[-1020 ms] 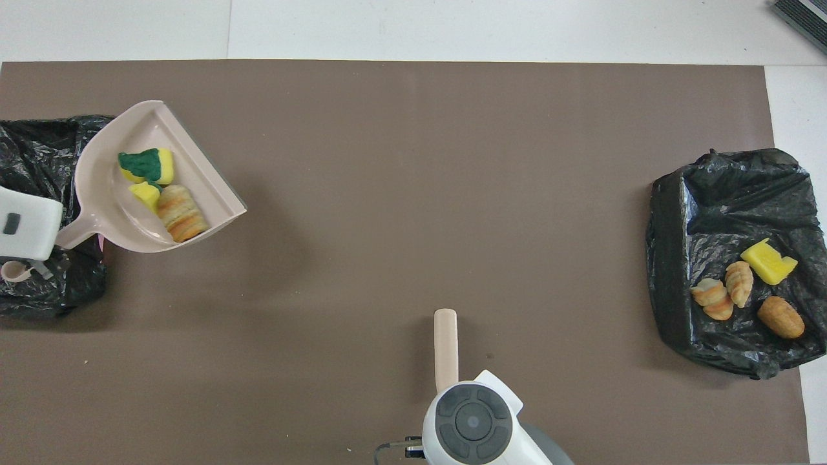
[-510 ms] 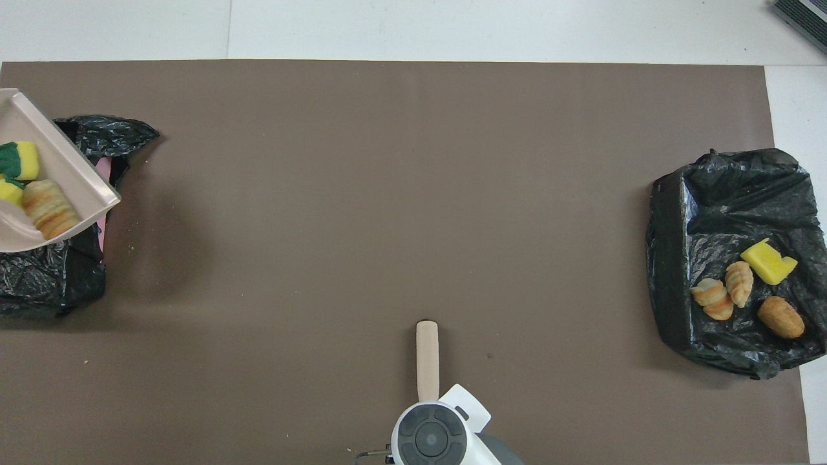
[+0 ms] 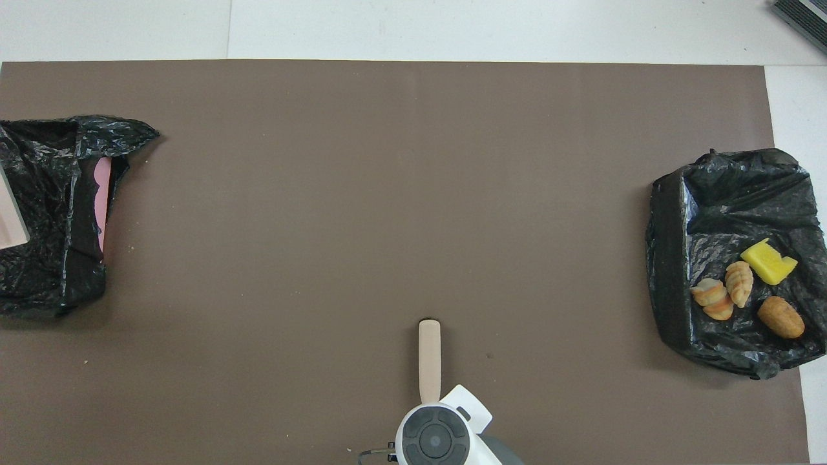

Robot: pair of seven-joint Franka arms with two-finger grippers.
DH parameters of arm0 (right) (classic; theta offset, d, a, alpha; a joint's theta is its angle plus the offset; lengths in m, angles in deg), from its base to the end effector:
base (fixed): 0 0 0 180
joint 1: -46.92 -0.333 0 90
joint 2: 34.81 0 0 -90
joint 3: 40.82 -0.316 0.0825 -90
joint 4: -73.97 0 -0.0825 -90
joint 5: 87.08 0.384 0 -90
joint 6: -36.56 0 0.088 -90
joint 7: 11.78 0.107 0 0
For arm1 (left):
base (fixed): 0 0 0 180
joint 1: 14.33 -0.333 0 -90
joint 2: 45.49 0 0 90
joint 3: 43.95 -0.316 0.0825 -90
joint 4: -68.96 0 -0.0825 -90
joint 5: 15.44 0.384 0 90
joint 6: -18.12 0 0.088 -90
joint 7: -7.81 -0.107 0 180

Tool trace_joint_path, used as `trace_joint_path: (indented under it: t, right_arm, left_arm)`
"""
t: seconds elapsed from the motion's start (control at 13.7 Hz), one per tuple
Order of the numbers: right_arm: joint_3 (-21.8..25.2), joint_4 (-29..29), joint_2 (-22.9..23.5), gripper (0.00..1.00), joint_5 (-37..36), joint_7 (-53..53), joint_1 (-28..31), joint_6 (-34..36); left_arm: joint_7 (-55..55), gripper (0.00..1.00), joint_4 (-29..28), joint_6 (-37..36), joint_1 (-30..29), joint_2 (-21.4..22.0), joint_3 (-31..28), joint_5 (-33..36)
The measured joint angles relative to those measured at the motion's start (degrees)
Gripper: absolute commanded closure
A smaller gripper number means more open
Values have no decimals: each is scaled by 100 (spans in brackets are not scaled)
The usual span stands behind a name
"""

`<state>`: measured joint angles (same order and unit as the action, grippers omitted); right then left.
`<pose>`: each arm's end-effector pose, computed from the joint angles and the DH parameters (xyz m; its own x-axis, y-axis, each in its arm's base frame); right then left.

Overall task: Sweep and dump trash in bin
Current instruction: 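Set the brush down near the robot and withdraw the right gripper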

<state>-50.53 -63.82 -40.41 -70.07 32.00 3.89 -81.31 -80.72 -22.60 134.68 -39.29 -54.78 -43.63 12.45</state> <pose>0.2612 0.3687 0.3342 0.9445 -0.0241 -0.3277 -0.0130 -0.9993 0.0360 0.5706 0.2910 0.5675 0.3130 -0.8348 -0.4528 -0.9455 -0.2289 -0.2316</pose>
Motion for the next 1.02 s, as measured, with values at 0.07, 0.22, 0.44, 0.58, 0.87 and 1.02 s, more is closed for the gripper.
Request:
trace_joint_path:
  t: [0.07, 0.22, 0.44, 0.58, 0.87, 1.02]
  right_arm:
    - [0, -6, 5, 15, -7, 0, -12, -6]
    - [0, -3, 8, 0, -43, -10, -15, -14]
    - [8, 172, 13, 0, -162, -121, 63, -35]
    - [28, 405, 13, 0, -331, -156, 282, -35]
    - [50, 984, 9, 0, -761, -226, 1023, -34]
    - [58, 1257, 9, 0, -954, -301, 1365, 58]
  left_arm:
    - [-28, 100, 53, 148, 0, -68, 1, 359]
    - [-57, 100, 69, 256, 0, -121, 8, 979]
    - [-77, 100, 68, 292, 67, -206, 59, 1868]
    - [-87, 100, 66, 290, 129, -225, 82, 2205]
    - [-160, 100, 23, 267, 141, -216, 81, 2735]
    - [-175, 100, -57, 266, 169, -187, 85, 2924]
